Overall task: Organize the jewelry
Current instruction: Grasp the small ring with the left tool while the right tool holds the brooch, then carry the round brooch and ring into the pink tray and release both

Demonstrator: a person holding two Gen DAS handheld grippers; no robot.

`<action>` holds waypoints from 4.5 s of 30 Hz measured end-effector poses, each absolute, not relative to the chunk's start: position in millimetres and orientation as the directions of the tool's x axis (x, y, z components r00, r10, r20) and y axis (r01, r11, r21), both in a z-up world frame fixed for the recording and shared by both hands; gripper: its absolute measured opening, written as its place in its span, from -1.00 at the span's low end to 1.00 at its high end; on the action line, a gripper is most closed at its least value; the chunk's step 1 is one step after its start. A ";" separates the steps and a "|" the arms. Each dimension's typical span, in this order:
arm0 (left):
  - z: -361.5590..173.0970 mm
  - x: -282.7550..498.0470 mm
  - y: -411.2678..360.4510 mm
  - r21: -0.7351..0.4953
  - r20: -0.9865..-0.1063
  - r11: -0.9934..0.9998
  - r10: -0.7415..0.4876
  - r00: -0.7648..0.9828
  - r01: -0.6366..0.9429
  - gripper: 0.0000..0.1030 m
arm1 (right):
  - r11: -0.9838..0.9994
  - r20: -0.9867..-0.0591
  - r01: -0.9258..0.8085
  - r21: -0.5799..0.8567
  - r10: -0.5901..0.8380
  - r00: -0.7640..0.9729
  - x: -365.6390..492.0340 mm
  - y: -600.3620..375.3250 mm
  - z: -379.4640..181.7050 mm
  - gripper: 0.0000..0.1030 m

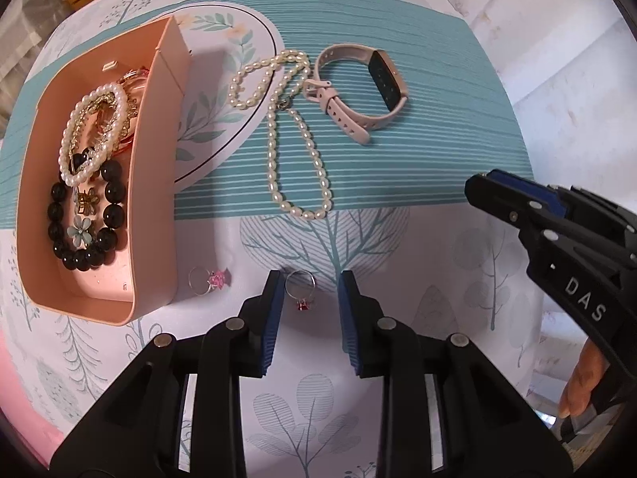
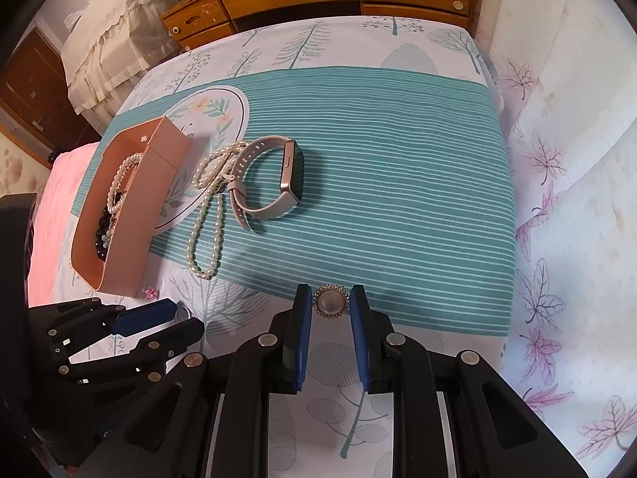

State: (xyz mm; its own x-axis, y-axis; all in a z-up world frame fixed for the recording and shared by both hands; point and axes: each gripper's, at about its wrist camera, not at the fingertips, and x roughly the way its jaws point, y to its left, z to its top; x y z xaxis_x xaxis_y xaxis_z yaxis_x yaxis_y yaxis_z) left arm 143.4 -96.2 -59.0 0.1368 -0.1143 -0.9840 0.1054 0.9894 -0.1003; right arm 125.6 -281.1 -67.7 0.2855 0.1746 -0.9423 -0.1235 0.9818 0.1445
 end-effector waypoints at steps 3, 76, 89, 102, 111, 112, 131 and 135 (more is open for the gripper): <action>-60.8 140.9 -96.4 -0.084 -0.985 0.989 -0.101 0.138 0.124 -0.51 | 0.982 -0.941 -0.122 0.148 0.177 0.288 124.6 -281.5 -66.9 -0.63; -52.7 132.9 -104.3 -0.147 -0.980 0.966 -0.171 0.102 0.213 -0.60 | 0.980 -0.940 -0.165 0.109 0.156 0.303 109.6 -256.7 -48.2 -0.63; -62.2 129.1 -112.4 -0.170 -0.980 0.969 -0.186 0.076 0.177 -0.85 | 0.984 -0.944 -0.143 0.111 0.149 0.296 109.9 -261.1 -52.9 -0.63; -65.2 126.5 -111.7 -0.153 -0.979 0.974 -0.173 0.109 0.168 -0.90 | 0.984 -0.944 -0.138 0.115 0.151 0.294 108.9 -262.1 -54.3 -0.63; -34.3 121.5 -83.7 -0.186 -0.960 0.973 -0.209 0.186 0.137 -0.90 | 0.980 -0.937 -0.157 0.120 0.164 0.308 106.7 -253.0 -40.4 -0.63; -30.0 121.9 -79.4 -0.187 -0.957 0.973 -0.211 0.198 0.132 -0.90 | 0.979 -0.935 -0.165 0.122 0.169 0.313 106.6 -249.2 -35.7 -0.63; 21.9 133.1 82.3 -0.138 -0.913 0.987 -0.092 0.399 -0.088 -0.90 | 0.893 -0.901 -0.386 0.231 0.346 0.261 130.0 -75.2 0.8 -0.63; -2.1 135.6 96.1 -0.159 -0.924 0.983 -0.114 0.364 -0.096 -0.90 | 0.883 -0.922 -0.424 0.201 0.317 0.221 133.3 -36.6 -17.2 -0.63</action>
State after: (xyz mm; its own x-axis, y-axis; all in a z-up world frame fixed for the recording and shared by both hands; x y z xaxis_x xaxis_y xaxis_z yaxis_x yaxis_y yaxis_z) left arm 135.6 96.1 -2.1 0.3640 -0.1137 -0.9244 -0.0963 0.9826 -0.1587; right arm 133.3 -36.6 -17.2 0.2215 0.3167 -0.9223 -0.4240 0.8830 0.2014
